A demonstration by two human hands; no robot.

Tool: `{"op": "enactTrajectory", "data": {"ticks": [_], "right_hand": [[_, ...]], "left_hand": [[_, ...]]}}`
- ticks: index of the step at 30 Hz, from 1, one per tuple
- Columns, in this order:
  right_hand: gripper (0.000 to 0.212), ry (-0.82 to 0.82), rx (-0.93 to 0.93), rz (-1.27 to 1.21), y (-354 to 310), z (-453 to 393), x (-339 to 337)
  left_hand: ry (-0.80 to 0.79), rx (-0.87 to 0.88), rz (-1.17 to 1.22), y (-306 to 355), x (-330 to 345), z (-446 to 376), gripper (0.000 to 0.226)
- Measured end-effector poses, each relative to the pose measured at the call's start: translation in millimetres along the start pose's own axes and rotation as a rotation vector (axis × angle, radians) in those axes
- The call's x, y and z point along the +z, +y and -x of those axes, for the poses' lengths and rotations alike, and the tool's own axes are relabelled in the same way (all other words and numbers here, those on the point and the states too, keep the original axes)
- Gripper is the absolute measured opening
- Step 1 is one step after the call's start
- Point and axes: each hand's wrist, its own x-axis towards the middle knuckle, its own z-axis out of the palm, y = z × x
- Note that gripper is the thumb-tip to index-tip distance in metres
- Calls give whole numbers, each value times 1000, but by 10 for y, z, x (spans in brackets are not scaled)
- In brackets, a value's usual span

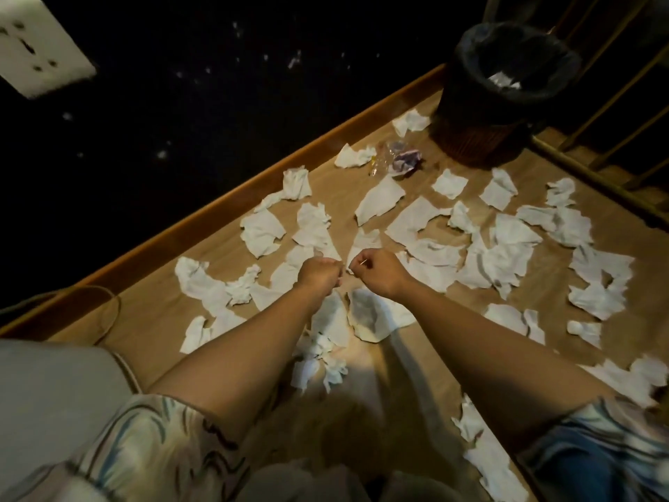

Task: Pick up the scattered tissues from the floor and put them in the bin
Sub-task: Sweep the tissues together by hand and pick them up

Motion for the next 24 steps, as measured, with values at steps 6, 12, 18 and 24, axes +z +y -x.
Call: {"op": "enactTrajectory", "data": {"ticks": [6,12,18,24], "right_hand": [[11,19,-283,184,556,-499,459],[15,40,-318,320,858,-661,652],[48,-14,-432,580,1068,-537,1115],[90,-198,-512,841,1263,-219,1623]], "left_hand": [[156,339,-74,-695,10,-973,21],[285,527,-141,-1218,-135,-1079,20],[355,673,-476,-2142,-402,-873,19],[316,651,-688,-2708,-758,-553,63]]}}
